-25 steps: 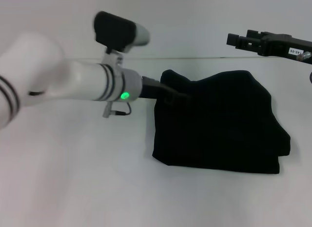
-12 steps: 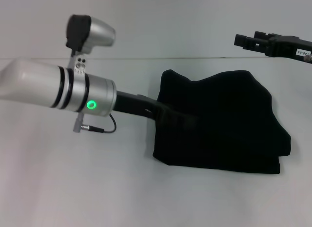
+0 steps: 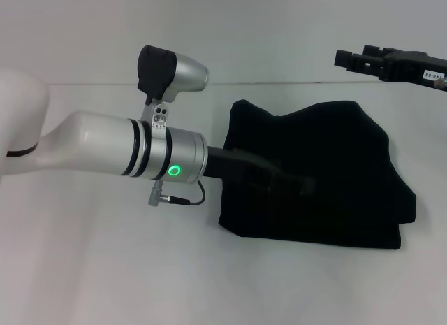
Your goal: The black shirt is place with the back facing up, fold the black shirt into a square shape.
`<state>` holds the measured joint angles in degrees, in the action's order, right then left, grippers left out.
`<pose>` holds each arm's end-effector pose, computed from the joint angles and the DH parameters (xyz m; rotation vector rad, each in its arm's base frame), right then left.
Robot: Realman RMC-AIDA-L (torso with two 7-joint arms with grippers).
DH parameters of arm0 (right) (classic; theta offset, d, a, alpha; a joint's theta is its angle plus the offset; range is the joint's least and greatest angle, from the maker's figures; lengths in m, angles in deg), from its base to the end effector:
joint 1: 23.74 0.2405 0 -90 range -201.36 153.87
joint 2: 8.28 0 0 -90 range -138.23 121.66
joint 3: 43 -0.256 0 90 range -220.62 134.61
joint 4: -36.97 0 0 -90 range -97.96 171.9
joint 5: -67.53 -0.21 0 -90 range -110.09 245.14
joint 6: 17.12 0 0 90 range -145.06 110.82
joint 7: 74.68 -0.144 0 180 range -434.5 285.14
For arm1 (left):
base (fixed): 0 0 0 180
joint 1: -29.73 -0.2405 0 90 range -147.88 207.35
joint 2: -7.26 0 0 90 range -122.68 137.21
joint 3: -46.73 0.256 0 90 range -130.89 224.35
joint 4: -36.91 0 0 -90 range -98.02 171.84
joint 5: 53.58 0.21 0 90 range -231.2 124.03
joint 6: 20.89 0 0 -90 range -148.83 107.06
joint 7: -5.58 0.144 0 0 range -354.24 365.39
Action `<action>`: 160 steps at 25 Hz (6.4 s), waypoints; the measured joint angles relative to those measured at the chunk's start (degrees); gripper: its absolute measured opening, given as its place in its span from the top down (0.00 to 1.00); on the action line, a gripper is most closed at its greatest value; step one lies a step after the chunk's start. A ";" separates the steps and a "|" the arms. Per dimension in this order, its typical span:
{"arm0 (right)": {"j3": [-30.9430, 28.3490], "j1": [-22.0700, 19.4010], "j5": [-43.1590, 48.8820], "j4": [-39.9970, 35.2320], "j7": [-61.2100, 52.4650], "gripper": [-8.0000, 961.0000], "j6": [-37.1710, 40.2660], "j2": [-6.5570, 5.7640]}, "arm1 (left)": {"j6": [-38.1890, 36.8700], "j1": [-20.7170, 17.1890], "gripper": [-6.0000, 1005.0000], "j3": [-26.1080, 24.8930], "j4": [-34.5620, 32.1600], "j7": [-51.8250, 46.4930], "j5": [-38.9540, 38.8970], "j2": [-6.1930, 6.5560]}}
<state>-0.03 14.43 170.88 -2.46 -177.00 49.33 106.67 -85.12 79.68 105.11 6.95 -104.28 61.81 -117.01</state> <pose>0.2303 0.4275 0.0549 -2.2778 0.9391 0.7884 -0.1527 0.3935 -0.0966 -2.7733 -1.0095 -0.4418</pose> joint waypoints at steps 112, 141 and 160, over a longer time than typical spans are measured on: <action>0.53 1.64 1.50 0.07 -0.16 0.18 -0.89 0.24 | -2.45 -3.00 0.13 -8.21 6.09 -19.95 9.25 3.14; 0.53 1.63 1.49 0.06 -0.16 0.21 -1.59 0.30 | -1.05 -3.00 0.93 -7.06 5.87 -20.45 9.29 3.32; 0.53 1.62 1.49 0.06 -0.25 0.23 -1.67 0.53 | -5.53 -7.05 0.95 -8.60 1.22 -20.05 9.32 3.42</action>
<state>0.50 16.05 172.38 -2.40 -177.25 47.65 107.20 -90.65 72.63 96.51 8.16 -124.33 71.13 -113.59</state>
